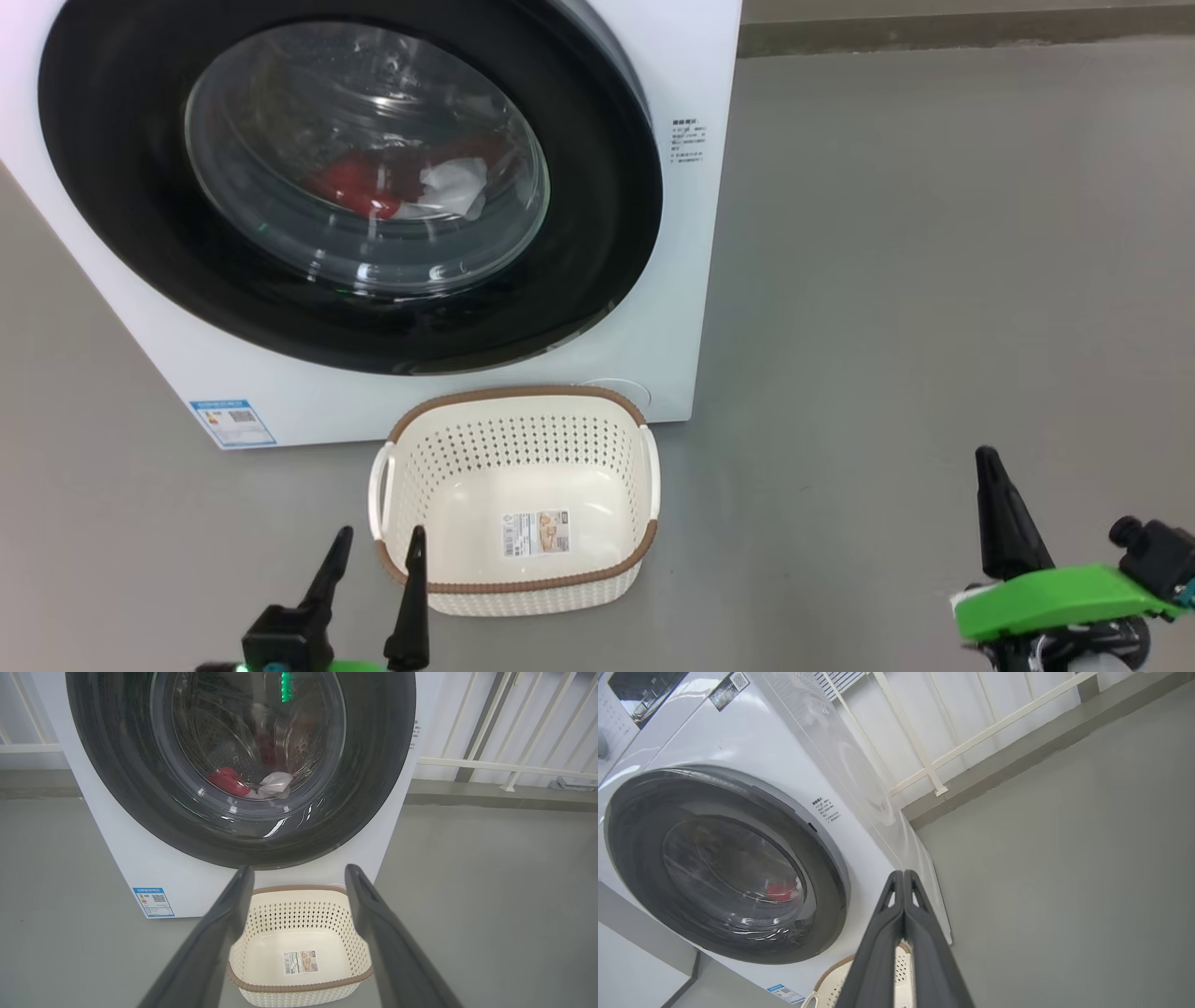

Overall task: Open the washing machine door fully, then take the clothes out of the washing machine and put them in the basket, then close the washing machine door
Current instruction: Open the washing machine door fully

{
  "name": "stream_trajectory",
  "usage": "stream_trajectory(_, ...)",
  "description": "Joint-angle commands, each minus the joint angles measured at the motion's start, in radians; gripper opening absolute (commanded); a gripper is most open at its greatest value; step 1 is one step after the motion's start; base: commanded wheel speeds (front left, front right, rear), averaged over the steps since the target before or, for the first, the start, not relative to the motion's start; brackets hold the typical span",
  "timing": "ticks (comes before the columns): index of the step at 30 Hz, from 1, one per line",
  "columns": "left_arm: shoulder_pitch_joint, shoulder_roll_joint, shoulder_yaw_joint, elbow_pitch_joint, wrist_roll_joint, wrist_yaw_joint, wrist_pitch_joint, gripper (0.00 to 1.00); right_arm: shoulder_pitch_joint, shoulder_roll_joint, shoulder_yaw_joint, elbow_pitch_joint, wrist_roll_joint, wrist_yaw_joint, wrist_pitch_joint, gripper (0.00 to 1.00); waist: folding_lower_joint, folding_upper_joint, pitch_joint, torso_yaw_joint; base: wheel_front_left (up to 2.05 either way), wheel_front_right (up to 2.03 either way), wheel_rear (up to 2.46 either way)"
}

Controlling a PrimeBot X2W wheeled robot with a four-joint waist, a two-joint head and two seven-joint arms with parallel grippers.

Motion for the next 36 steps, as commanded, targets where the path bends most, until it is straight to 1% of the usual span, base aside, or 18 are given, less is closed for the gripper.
stream_trajectory(1, -0.049, 0.012, 0.025, -0.032, -0.009, 0.006, -0.012, 1.0, -0.06, -0.01, 0.031, -0.017, 0.07, 0.0, -0.008, 0.0, 0.0, 0.0, 0.009, 0.003, 0.0, 0.0, 0.0)
stream_trajectory(4, -0.059, 0.012, 0.019, -0.043, -0.011, 0.009, -0.012, 1.0, -0.099, -0.01, 0.027, -0.014, 0.208, 0.0, 0.011, 0.0, 0.0, 0.0, 0.028, 0.008, 0.0, 0.0, 0.0)
stream_trajectory(9, -0.078, 0.012, 0.0, -0.063, -0.016, 0.019, -0.012, 1.0, -0.172, -0.022, 0.001, -0.013, 0.415, 0.0, 0.078, 0.0, 0.0, 0.0, 0.064, 0.018, 0.0, 0.0, 0.0)
stream_trajectory(18, -0.124, 0.012, -0.018, -0.089, -0.016, 0.029, -0.012, 1.0, -0.334, -0.067, -0.052, 0.03, 0.678, 0.0, 0.204, 0.0, 0.0, 0.0, 0.136, 0.041, 0.0, 0.0, 0.0)
stream_trajectory(25, -0.16, 0.012, -0.042, -0.111, -0.021, 0.041, -0.012, 1.0, -0.476, -0.108, -0.054, 0.096, 0.786, 0.0, 0.316, 0.0, 0.0, 0.0, 0.194, 0.063, 0.0, 0.0, 0.0)
stream_trajectory(30, -0.187, 0.012, -0.064, -0.117, -0.028, 0.043, -0.012, 1.0, -0.572, -0.135, -0.031, 0.149, 0.813, 0.0, 0.386, 0.0, 0.0, 0.0, 0.229, 0.083, 0.0, 0.0, 0.0)
stream_trajectory(36, -0.211, 0.012, -0.087, -0.128, -0.032, 0.052, -0.012, 1.0, -0.669, -0.141, -0.002, 0.206, 0.839, 0.0, 0.466, 0.0, 0.0, 0.0, 0.264, 0.098, 0.0, 0.0, 0.0)
